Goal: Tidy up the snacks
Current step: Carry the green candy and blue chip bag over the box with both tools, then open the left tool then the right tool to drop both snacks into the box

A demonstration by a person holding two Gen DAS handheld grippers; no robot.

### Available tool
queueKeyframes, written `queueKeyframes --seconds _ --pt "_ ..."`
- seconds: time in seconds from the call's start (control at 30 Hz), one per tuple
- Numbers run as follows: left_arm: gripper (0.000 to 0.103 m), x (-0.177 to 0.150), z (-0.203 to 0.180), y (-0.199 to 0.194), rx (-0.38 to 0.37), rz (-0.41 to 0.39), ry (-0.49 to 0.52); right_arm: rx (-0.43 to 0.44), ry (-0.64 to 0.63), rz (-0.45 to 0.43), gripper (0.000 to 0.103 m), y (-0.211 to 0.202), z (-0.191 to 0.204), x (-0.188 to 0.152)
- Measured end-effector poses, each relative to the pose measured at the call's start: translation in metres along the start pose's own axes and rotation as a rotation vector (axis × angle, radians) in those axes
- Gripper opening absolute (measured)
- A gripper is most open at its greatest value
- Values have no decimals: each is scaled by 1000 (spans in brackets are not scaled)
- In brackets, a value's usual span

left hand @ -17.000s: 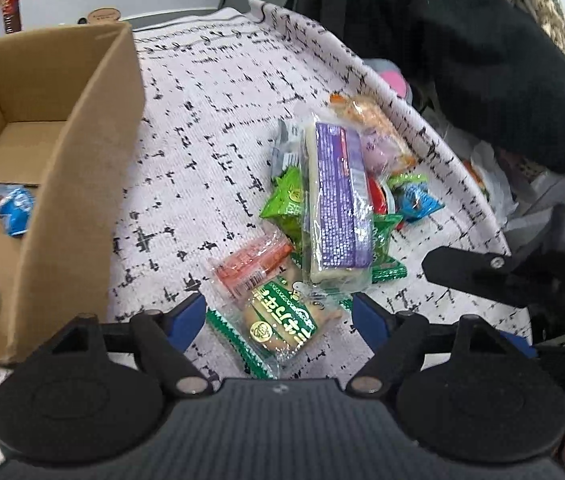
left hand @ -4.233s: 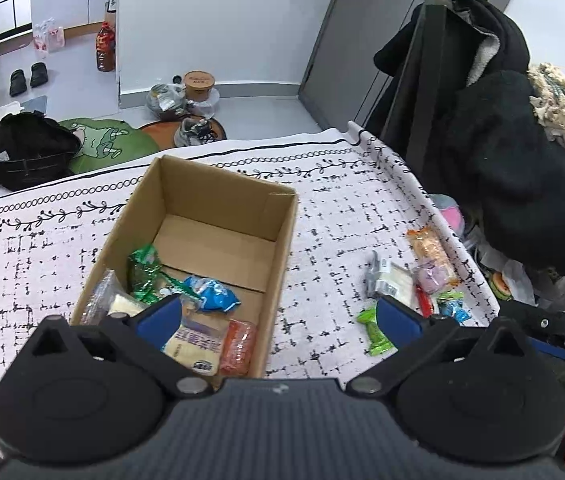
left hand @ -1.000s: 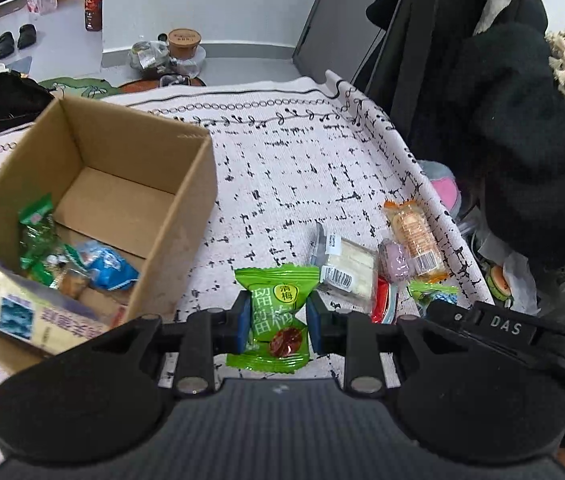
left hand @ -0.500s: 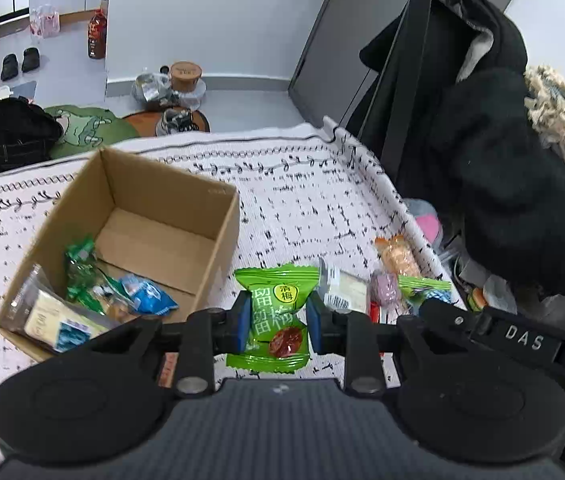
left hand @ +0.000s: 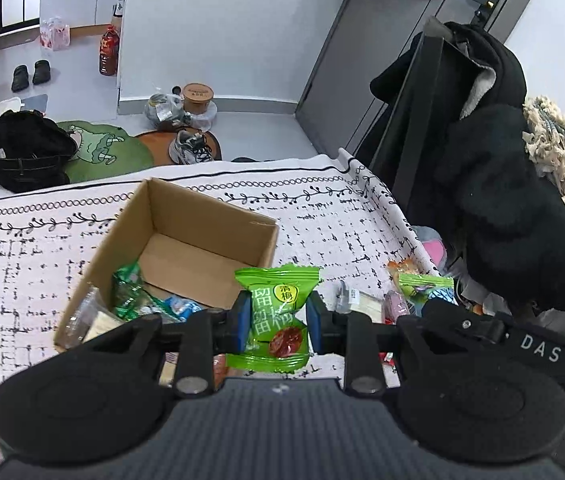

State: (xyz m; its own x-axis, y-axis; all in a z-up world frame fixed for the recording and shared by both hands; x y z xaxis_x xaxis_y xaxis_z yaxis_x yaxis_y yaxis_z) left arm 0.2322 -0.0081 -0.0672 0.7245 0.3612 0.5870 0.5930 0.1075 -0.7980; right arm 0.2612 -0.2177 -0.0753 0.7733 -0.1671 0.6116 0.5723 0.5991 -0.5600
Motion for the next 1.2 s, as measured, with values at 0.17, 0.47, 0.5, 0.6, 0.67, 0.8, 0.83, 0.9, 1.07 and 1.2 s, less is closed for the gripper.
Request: queueKeyframes --seconds 0.17,0.47,0.5,0.6,0.67,0.8,0.83,0.9,1.07,1.2 --pt "28 0 14 -2 -8 -4 -3 10 6 -19 26 1 2 1" --pt "28 0 36 8 3 9 -25 40 20 -5 26 25 15 -11" --pt "28 0 38 10 4 10 -27 43 23 -3 26 28 17 -12" --pt "28 2 44 17 8 20 -36 52 21 -2 26 35 22 -14" --pt "28 1 46 22 8 28 -39 58 25 5 26 41 23 -14" --pt "28 2 51 35 7 48 -48 67 25 17 26 51 26 -16" --pt "28 3 52 39 6 54 -50 69 26 20 26 54 26 -16" --pt "28 3 53 45 6 63 -58 72 29 27 26 60 25 -17" --pt "28 2 56 62 -4 95 -79 85 32 48 26 74 27 -18" --pt "31 2 65 75 2 118 -107 97 33 58 26 81 29 -17"
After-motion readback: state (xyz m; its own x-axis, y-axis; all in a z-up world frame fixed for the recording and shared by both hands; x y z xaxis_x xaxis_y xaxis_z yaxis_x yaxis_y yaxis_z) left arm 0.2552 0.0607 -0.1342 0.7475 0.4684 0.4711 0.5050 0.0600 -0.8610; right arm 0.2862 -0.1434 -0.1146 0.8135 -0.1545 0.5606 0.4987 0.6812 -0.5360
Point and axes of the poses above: each gripper's, at about its wrist camera, not at the fingertips, and y roughly the way its jaws point, z to its left, x to its top, the point moved 1 cm from there along y, roughly the way its jaws point, and after that the axes turned 13 degrees about x, right-handed, at the moved point
